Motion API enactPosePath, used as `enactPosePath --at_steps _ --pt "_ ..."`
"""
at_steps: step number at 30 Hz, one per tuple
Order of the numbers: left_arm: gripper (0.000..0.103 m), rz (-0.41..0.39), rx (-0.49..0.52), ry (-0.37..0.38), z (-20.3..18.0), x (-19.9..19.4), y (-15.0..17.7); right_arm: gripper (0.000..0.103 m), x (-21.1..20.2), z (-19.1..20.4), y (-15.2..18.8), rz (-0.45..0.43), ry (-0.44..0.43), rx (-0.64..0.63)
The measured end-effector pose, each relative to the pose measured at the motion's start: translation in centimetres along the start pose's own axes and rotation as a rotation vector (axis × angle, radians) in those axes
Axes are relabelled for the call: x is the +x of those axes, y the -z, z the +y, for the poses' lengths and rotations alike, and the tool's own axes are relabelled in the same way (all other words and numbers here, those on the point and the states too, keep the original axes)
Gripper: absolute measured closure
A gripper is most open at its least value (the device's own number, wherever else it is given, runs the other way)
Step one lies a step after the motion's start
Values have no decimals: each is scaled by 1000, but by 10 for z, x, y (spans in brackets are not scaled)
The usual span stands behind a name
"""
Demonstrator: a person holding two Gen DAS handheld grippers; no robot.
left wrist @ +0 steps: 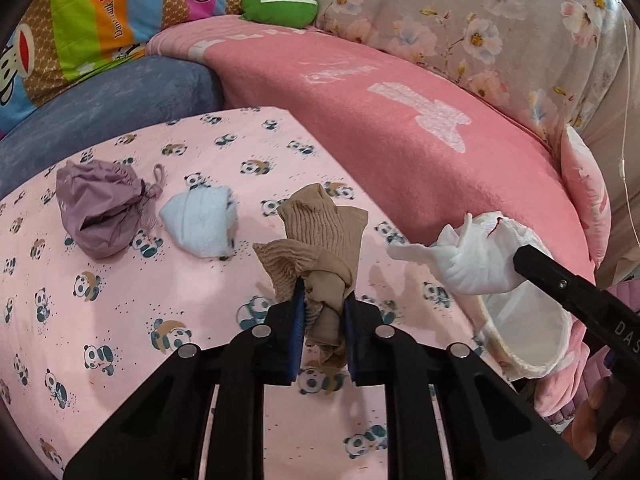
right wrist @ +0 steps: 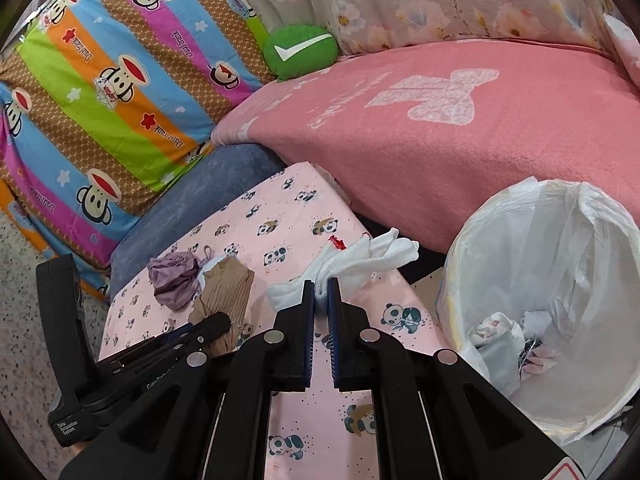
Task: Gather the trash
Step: 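Grasp the white socks with the right gripper while the left gripper grasps the tan stocking, then carry the socks and stocking over the bin and open both grippers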
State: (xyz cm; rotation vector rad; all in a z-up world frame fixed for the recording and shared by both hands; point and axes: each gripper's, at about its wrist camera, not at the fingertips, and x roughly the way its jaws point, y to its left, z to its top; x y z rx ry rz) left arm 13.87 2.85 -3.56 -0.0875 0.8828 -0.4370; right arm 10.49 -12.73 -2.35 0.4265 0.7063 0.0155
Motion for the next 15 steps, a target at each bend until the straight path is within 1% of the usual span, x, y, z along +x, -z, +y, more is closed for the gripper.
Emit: enactPosePath --at_steps 6,15 --pt "87 -35 78 53 -47 -10 -13 95 -37 -20 -17 -77 26 11" --pt "87 -51 191 108 -115 -9 -22 95 -82 -65 -34 -139 83 48"
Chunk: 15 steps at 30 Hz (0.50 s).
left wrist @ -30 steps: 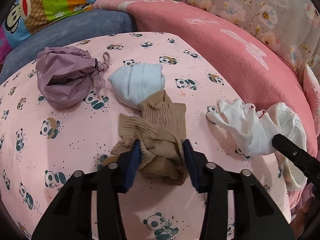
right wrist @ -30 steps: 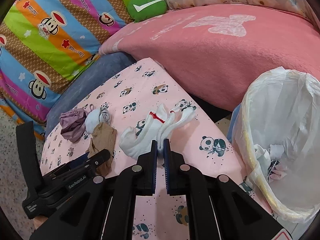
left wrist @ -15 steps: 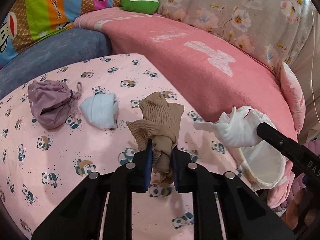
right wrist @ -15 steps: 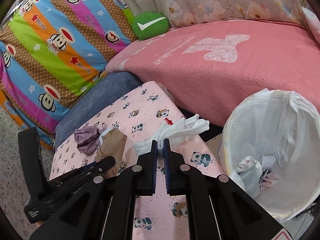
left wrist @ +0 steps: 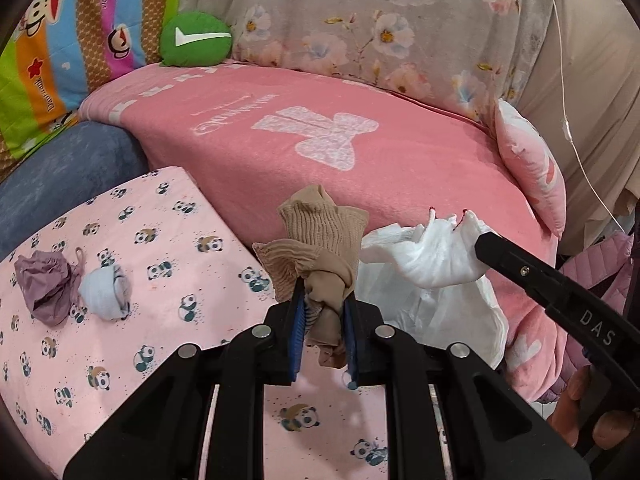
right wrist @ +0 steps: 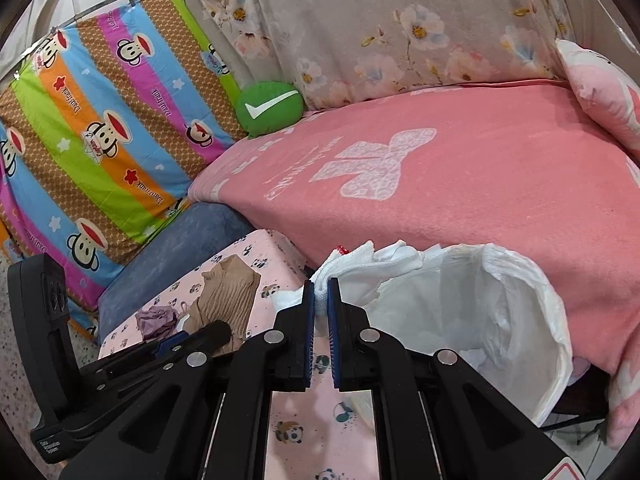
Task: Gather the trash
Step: 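Carry the socks and stocking over the bin and open both grippers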
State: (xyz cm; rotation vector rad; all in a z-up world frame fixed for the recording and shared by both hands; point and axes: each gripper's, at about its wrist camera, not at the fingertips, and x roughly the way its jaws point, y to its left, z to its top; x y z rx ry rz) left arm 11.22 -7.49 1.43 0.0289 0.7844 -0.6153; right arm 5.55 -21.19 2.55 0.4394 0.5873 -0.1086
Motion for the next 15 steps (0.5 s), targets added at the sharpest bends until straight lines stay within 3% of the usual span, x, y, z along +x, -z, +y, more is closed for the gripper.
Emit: enactPosePath --at_steps 15 --pt "85 41 100 62 -65 20 -5 95 -27 -65 -4 -29 64 72"
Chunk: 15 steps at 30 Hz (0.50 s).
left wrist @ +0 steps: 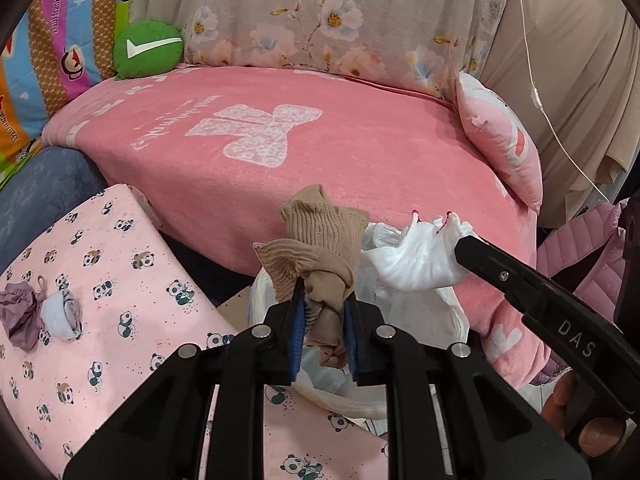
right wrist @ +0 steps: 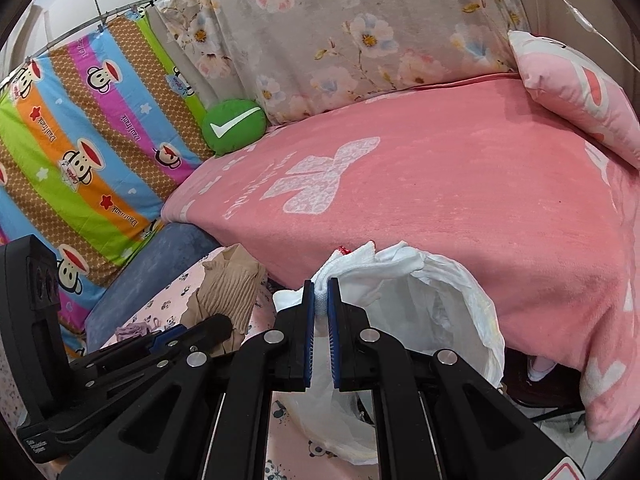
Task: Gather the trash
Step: 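Carry the socks and stocking over the bin and open both grippers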
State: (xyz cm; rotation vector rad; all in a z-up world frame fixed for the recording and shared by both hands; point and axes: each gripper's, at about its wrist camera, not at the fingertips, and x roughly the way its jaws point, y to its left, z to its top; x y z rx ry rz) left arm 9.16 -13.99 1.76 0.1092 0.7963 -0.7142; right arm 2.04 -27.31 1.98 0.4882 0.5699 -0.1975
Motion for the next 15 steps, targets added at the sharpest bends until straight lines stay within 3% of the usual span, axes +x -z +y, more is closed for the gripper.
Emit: enactPosePath --at_steps 6,12,15 --pt "82 14 20 6 -12 6 1 92 -4 -10 0 -12 17 18" --pt "49 -1 38 -30 -17 4 0 79 -9 -19 0 -39 21 70" --pt "45 -11 36 -39 -15 1 -1 79 -10 -19 -3 -44 21 71"
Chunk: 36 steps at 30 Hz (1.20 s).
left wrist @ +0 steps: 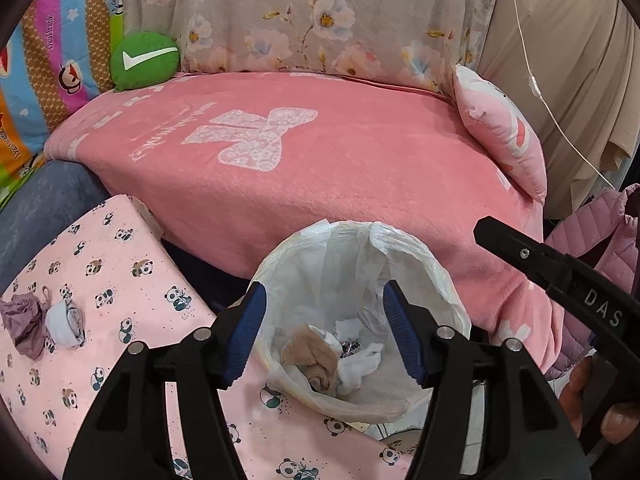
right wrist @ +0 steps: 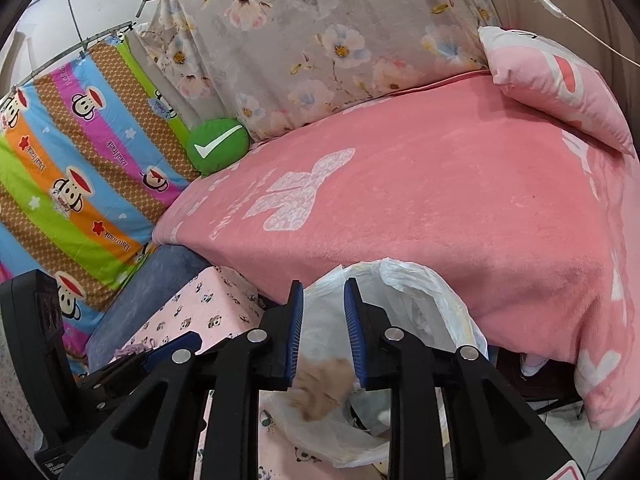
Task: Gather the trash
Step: 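Carry the socks and stocking over the bin and open both grippers, then move both grippers back toward the purple bag and light blue sock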
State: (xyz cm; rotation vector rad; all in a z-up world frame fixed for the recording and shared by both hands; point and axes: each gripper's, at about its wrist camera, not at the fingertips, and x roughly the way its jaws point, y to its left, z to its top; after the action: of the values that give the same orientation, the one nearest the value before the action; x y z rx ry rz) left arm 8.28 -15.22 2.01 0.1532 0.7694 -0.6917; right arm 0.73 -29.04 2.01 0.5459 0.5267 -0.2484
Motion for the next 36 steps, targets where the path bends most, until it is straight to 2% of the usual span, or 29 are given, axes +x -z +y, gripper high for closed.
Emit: enactPosePath --at_steps 12,23,33,36 --pt "45 -12 -31 -15 15 -11 1 79 0 12 -1 4 -9 -36" --pt "44 -26 -88 -39 47 -26 9 79 7 43 6 33 -27 -91" --pt "30 -61 -170 -125 101 -49 26 78 21 85 21 75 -55 -151" --pt "23 -68 -207 -158 121 -57 34 73 25 102 30 90 -65 -176"
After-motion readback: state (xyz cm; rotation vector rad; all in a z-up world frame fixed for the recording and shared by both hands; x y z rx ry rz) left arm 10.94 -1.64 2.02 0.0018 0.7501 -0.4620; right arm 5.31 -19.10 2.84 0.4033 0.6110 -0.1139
